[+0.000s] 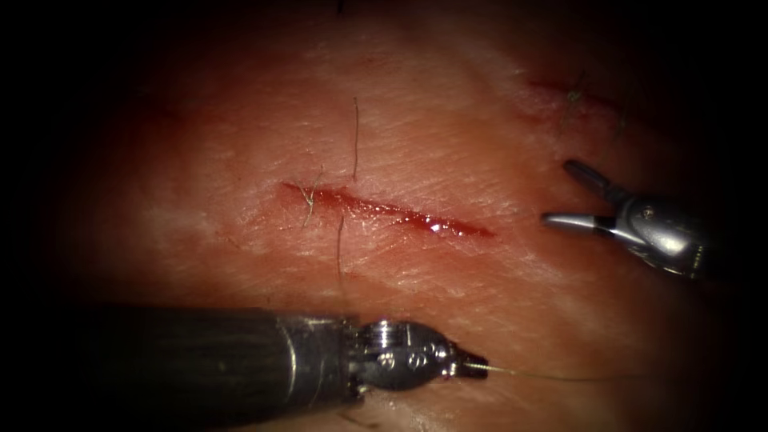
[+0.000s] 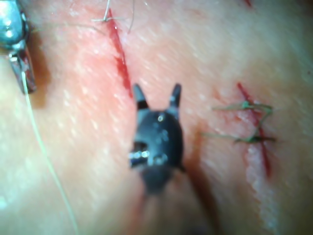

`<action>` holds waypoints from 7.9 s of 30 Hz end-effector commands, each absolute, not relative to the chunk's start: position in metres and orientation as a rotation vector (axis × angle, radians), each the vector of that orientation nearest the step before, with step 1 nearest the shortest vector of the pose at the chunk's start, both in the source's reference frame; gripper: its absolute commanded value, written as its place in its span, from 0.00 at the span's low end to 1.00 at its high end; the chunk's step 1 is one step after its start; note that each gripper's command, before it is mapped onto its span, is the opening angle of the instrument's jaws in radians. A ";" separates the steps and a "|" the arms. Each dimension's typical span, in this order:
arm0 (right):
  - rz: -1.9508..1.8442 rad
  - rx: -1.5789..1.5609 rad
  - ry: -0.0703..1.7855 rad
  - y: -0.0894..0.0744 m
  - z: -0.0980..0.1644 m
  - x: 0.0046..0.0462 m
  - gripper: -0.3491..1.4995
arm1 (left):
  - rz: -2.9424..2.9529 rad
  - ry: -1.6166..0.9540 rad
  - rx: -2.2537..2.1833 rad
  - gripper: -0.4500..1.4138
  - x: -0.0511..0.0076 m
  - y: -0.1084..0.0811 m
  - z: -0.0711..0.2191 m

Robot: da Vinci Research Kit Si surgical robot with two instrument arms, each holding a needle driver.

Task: Wound Closure

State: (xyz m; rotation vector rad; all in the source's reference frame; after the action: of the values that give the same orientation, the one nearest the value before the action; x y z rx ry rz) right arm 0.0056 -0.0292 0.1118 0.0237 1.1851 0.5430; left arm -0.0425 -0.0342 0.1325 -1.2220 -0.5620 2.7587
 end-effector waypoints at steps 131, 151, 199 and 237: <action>-0.057 0.111 1.134 -0.028 0.119 0.0370 0.00 | 2.899 -0.241 -1.113 0.64 -0.0370 -0.034 0.132; -0.043 0.129 1.129 -0.028 0.119 0.0374 0.00 | 2.963 -0.071 -0.800 0.63 -0.0421 -0.034 0.135; -0.052 0.114 1.183 -0.037 0.116 0.0265 0.00 | 2.971 0.088 -1.110 0.00 -0.0246 -0.034 0.120; -0.016 0.247 1.210 -0.029 0.111 0.0231 0.00 | 2.970 0.148 -1.338 0.00 -0.0257 -0.029 0.118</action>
State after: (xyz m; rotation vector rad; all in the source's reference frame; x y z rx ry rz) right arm 0.0221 -0.0295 0.1110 0.2492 1.2055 -0.0100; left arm -0.0253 -0.0282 0.1171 -1.3600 0.1511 2.9552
